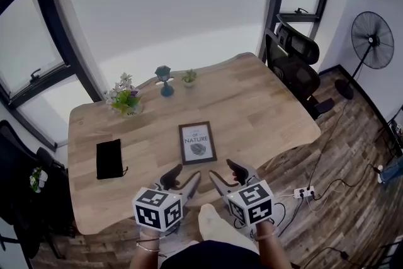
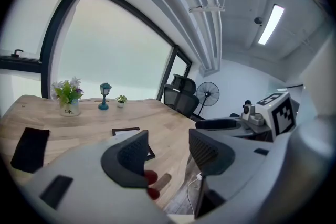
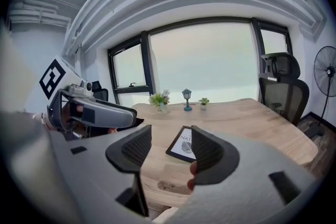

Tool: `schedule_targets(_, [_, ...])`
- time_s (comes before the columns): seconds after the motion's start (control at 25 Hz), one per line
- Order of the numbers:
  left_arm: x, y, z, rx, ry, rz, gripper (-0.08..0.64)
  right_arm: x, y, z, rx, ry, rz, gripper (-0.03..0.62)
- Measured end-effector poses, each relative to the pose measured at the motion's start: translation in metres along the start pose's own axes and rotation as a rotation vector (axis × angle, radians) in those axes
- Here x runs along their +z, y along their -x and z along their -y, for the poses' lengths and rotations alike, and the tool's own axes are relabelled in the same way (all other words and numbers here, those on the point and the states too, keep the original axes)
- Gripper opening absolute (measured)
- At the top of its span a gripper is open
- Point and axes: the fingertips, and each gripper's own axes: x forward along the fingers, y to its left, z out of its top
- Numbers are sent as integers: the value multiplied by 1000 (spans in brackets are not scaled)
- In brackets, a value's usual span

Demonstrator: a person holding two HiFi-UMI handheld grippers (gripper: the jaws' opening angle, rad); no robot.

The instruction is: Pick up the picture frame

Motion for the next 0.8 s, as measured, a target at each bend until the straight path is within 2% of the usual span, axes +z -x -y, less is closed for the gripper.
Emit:
schedule_targets(0.36, [13,-35,-30,29,5,-36,221,10,-42,28,24,12,-34,213])
schedule_targets(0.8, [13,-79,-77,57,59,-67,219,4,-97,60,33,21,-105,212])
